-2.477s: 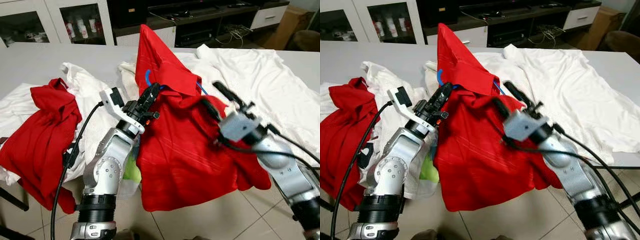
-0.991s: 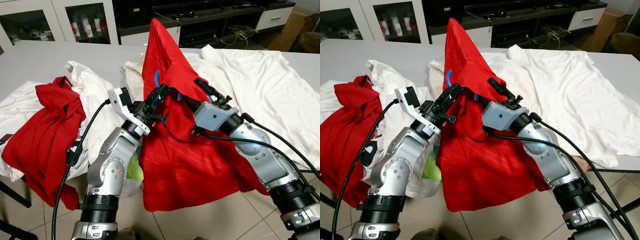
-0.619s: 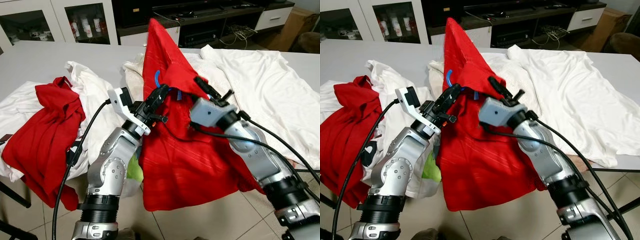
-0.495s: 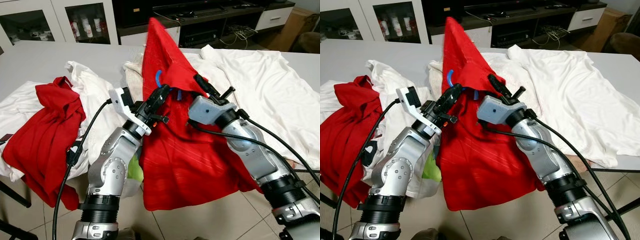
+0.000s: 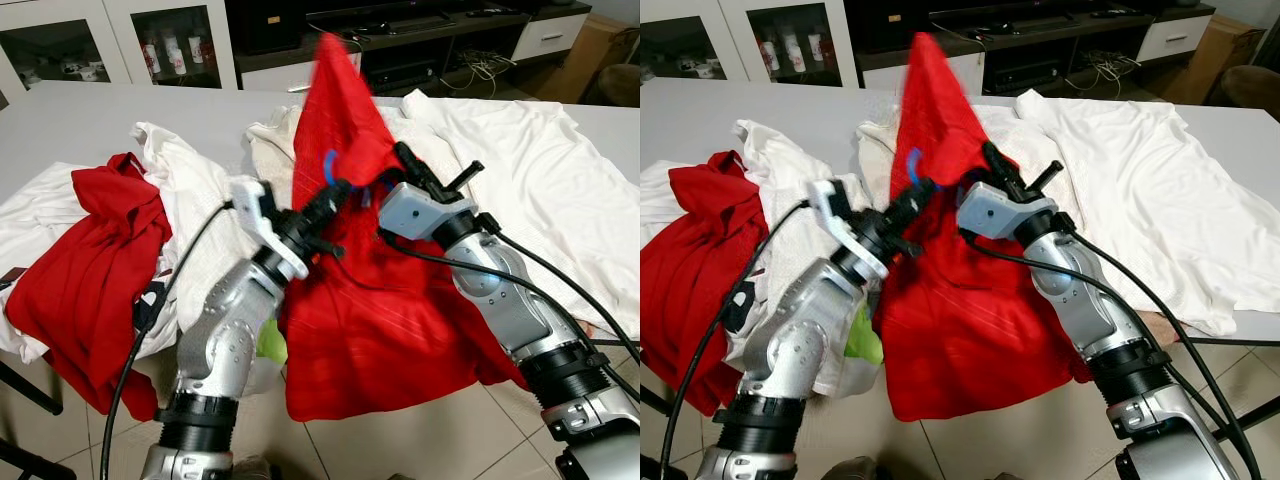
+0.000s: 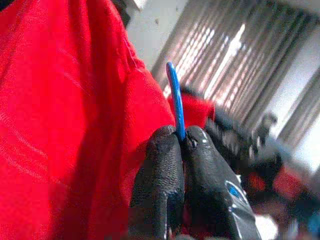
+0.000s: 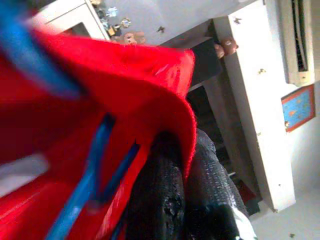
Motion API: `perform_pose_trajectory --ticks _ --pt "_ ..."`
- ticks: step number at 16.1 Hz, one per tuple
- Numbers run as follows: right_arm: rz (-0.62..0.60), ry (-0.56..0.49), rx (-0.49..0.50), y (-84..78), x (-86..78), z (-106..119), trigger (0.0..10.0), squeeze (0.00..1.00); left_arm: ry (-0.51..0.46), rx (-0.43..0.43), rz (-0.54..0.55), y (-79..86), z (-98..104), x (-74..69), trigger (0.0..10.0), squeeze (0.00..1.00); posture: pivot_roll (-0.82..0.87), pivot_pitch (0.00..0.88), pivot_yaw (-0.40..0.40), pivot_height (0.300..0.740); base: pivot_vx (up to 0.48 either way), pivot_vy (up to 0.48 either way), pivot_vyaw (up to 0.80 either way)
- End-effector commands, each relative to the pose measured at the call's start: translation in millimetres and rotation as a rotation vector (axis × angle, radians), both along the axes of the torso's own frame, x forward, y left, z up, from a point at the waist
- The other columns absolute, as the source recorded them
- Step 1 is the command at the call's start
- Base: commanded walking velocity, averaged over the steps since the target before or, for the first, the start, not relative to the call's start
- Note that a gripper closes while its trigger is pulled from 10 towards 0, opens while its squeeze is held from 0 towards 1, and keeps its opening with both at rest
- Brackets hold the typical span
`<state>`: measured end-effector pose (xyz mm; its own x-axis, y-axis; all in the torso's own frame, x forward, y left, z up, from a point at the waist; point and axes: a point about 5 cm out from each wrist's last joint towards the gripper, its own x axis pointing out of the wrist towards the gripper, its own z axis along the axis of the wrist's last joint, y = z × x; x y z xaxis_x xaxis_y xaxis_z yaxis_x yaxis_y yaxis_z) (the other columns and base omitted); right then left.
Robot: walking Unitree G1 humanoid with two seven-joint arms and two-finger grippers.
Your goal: Hang hanger
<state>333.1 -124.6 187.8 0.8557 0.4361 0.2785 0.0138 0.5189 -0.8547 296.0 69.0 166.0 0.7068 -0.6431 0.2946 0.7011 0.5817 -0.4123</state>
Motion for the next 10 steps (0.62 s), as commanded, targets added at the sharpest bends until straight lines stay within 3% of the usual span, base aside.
perform_pose_trajectory --ticks 1,5,10 --pt "-0.018 -0.054 0.011 -4.2 3.6 15 0.0 0.0 -0.058 0.034 -0.016 -4.5 7 -1.8 0.0 0.0 0.08 0.004 0.005 0.74 0.0 0.0 0.0" --pt "-0.024 -0.133 0.024 -13.5 5.8 38 0.0 0.0 -0.066 0.185 -0.012 -11.8 -6 -2.5 0.0 0.0 0.08 0.002 0.001 0.74 0.0 0.0 0.0" --pt "-0.038 -0.174 0.028 -18.6 10.1 51 0.0 0.0 -0.081 0.268 -0.019 -15.7 -14 -4.5 0.4 0.0 0.08 0.001 -0.003 0.74 0.0 0.0 0.0"
